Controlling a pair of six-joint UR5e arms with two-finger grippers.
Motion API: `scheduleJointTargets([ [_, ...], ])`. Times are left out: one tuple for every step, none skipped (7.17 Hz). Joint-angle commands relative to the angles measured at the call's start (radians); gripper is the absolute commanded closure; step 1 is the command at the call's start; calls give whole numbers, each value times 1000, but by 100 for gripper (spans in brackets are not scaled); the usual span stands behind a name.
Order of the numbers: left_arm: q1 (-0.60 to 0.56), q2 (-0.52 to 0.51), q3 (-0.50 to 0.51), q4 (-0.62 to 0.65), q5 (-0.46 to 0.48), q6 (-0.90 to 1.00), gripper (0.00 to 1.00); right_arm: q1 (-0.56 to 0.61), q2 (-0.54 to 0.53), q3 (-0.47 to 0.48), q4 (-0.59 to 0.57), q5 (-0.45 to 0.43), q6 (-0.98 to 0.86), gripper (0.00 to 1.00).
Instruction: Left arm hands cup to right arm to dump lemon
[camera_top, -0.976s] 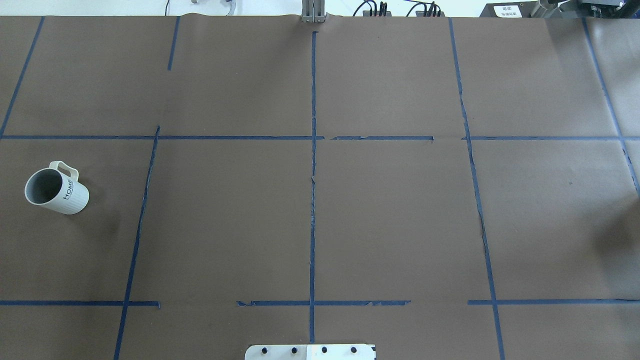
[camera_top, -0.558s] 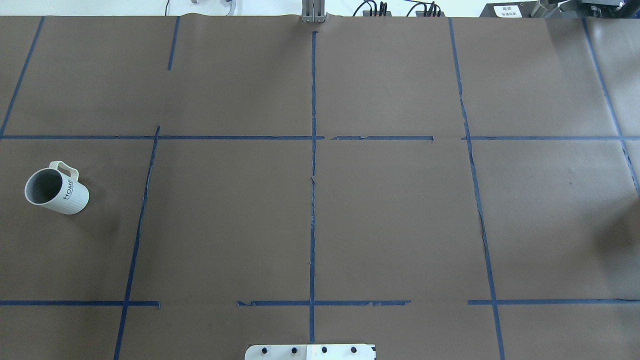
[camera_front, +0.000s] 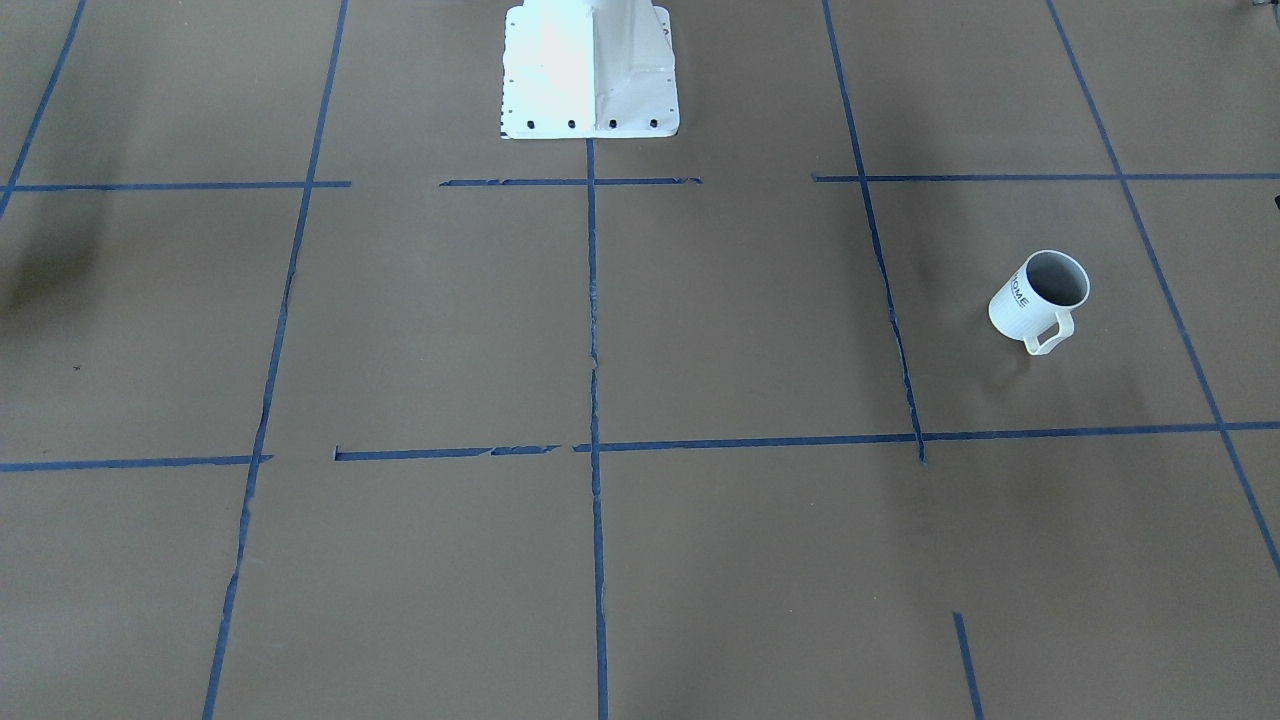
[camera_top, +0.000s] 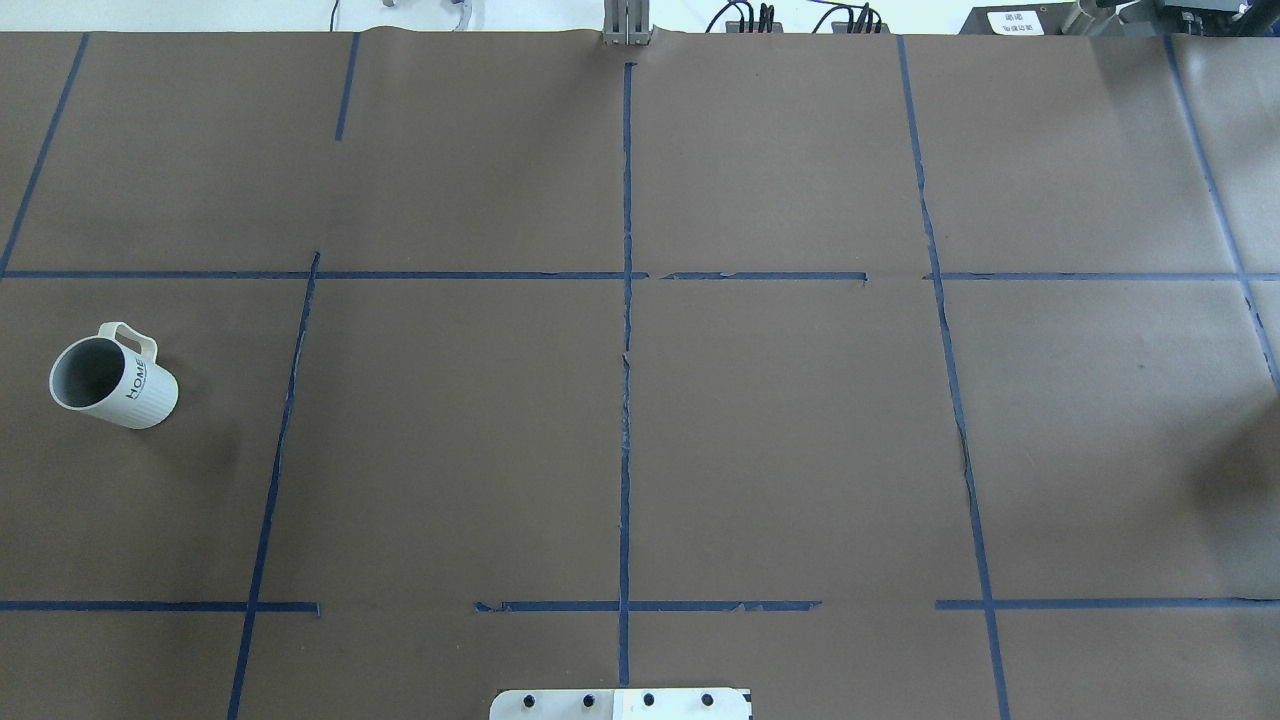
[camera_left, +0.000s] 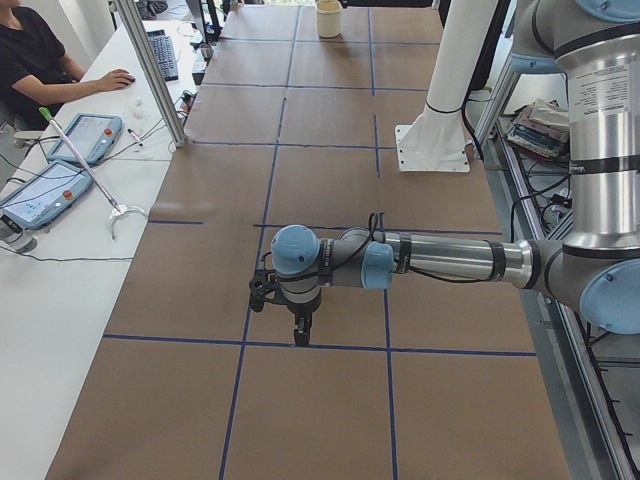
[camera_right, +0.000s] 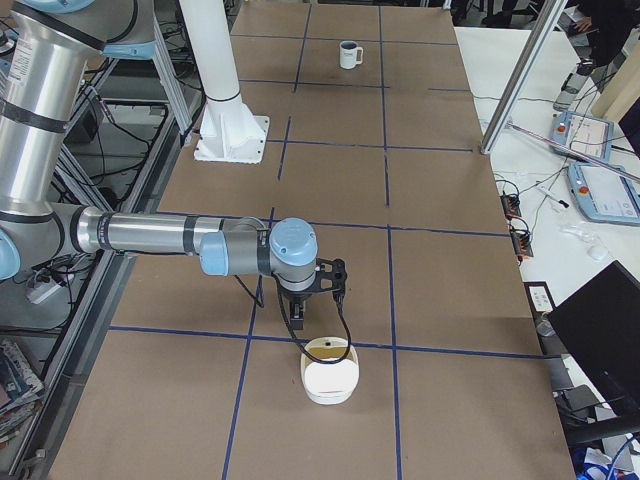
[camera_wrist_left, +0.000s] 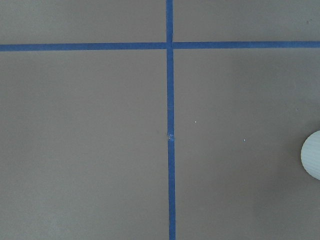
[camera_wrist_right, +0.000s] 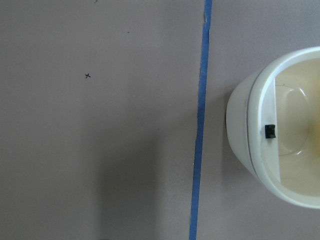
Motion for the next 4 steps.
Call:
scheduleJointTargets([
  [16,1,-2,-71,-3,-2,0,-3,7,-1,0,4,-10,0],
  [114,1,6,-134,-42,-13,0,-6,7,-1,0,4,-3,0],
  [178,-14,1,-147,-47,-140,0,-6,7,-1,2,6,5,0],
  [194,-20,-3,-228,-46,-271,0,-6,8,0,2,7,2,0],
])
